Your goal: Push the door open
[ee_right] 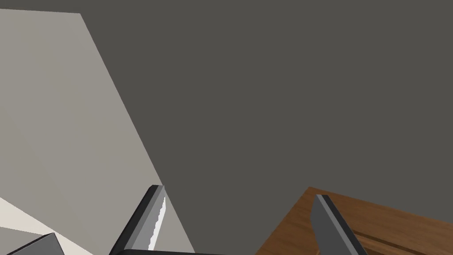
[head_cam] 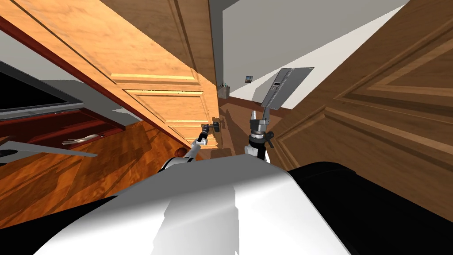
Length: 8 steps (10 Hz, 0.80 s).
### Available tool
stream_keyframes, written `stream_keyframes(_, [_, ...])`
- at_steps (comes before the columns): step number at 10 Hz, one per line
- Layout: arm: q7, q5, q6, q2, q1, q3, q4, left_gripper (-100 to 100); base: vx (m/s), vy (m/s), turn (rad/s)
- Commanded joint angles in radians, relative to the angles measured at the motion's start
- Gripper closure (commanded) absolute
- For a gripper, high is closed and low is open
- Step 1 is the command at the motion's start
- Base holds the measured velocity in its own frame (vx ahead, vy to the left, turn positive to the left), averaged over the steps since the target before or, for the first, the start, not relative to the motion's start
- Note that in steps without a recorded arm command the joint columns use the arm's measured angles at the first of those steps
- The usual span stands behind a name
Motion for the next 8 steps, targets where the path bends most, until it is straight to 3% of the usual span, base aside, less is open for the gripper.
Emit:
stream_keyframes(1, [-0.014,0.013,-0.01,0.024,-0.01,0.017,0.009,100,0.156,0.035,0.133])
stream_keyframes(6, [-0.049,0.035,-0.013,0.03,-0.013,0.026,0.014,100,0.152,-0.007,0.097])
stream_keyframes(8, [-0.049,0.035,-0.013,0.03,-0.013,0.026,0.012,100,0.075,-0.001,0.007])
